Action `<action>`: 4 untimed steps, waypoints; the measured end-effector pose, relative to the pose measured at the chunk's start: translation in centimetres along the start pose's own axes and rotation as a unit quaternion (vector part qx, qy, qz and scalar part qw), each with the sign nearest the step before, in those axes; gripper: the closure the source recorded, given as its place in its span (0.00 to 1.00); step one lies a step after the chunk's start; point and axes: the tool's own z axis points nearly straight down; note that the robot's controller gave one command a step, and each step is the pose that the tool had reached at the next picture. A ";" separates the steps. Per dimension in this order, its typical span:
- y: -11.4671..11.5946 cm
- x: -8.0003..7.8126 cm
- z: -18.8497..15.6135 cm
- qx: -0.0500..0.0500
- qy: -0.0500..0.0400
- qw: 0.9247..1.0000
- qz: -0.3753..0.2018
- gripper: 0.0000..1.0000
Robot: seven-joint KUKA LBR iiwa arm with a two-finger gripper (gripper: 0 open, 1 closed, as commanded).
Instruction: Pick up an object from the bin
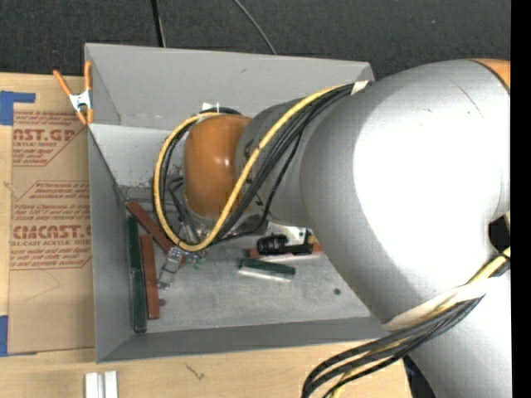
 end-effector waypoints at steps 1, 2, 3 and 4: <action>0.7 -0.3 1.2 -0.003 -0.001 0.997 0.072 1.00; 0.7 -0.3 1.1 -0.002 -0.001 0.997 0.080 1.00; 0.7 -0.2 0.6 -0.001 0.000 0.996 0.084 1.00; 0.6 -0.2 -0.5 0.000 0.000 0.997 0.080 1.00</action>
Offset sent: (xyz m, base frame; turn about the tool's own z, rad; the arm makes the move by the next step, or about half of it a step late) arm 0.0000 0.0000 0.0000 0.0000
